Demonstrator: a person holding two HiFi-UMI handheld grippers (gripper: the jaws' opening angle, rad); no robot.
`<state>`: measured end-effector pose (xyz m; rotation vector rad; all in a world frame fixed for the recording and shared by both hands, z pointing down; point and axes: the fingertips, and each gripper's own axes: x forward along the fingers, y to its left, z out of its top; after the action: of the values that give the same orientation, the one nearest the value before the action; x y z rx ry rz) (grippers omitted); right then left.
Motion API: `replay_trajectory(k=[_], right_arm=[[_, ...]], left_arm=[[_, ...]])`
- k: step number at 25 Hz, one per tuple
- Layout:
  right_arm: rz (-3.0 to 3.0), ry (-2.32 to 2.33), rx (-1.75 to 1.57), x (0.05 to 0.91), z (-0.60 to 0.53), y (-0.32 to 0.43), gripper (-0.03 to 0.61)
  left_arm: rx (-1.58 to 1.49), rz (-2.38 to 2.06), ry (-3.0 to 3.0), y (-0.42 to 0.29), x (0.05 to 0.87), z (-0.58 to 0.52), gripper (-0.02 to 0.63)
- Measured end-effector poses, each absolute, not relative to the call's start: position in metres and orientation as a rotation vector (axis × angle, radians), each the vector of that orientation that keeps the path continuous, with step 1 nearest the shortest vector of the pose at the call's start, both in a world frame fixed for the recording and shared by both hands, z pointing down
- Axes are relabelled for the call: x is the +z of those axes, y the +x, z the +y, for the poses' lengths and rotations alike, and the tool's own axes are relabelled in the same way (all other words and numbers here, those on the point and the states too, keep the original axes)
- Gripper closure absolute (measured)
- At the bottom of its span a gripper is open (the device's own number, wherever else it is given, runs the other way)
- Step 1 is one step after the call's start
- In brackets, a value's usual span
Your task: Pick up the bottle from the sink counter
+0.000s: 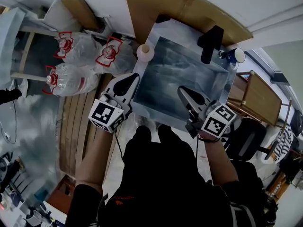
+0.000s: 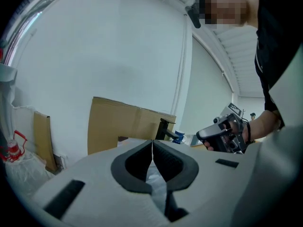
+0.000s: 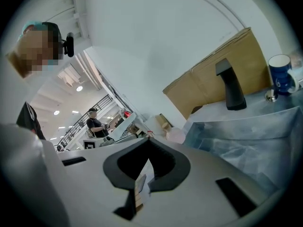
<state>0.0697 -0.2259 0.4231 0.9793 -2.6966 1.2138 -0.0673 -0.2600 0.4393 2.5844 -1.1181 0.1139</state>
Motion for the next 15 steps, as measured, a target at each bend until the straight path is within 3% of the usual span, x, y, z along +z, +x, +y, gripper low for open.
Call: replay_trajectory(k=[15], right_arm=[[-2.639, 0.938, 1.265, 0.468, -0.251, 0.073, 0.575]], left_arm=[[0.191, -1.134, 2.627, -0.064, 0.486, -0.315, 0.592]])
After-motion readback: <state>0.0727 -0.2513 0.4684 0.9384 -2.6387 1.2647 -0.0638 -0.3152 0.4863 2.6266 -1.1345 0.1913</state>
